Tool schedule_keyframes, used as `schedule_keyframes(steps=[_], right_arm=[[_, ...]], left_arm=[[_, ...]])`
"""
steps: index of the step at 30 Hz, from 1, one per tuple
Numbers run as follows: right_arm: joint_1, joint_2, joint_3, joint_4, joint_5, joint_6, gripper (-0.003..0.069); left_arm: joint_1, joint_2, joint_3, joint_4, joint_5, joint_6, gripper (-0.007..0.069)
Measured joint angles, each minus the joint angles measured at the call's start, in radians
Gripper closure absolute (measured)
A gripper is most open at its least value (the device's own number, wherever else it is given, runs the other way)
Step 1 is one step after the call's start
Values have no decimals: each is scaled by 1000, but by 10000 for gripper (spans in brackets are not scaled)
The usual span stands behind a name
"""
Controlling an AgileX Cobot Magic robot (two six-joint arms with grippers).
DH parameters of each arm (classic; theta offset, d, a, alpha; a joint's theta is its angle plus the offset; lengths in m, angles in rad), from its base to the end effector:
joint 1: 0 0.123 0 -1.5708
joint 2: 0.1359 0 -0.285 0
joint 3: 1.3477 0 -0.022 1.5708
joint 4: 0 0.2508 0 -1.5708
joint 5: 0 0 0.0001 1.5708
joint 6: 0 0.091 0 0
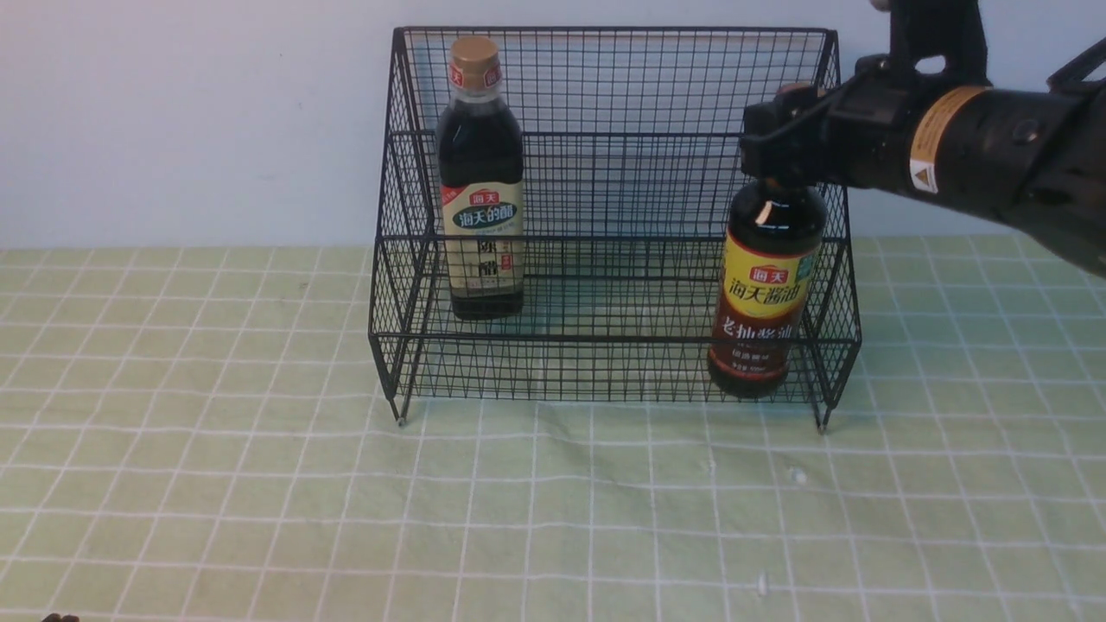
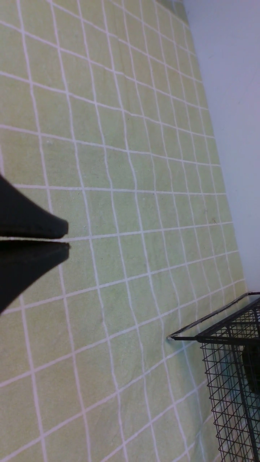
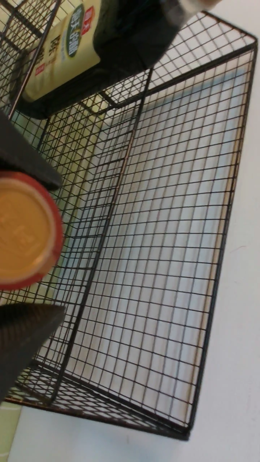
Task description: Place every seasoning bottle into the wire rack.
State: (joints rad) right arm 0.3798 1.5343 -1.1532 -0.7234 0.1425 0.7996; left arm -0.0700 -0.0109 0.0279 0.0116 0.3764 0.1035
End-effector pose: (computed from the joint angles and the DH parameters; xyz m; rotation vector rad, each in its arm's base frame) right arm 0.3358 0.1247 0.3196 -0.2328 1.9620 0.2082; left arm 0.0525 -0.0033 0.1705 0.1698 1.8694 0.0344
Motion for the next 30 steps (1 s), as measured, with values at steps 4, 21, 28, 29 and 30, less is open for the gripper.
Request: schedule_keyframes(steps=[4, 21, 28, 29, 30], right_arm=[[0, -59, 0, 12, 23, 0, 210], [0, -443, 1, 366, 1006, -548, 634], [0, -666, 159, 763, 902, -690, 673], [0, -719, 200, 806, 816, -695, 673], [0, -752, 226, 835, 762, -697, 673]], left_arm=[[0, 0, 0, 0, 0, 0, 631], [0, 0, 0, 0, 0, 0, 631], [0, 0, 0, 0, 0, 0, 631], [0, 0, 0, 0, 0, 0, 631], [0, 0, 0, 0, 0, 0, 631]])
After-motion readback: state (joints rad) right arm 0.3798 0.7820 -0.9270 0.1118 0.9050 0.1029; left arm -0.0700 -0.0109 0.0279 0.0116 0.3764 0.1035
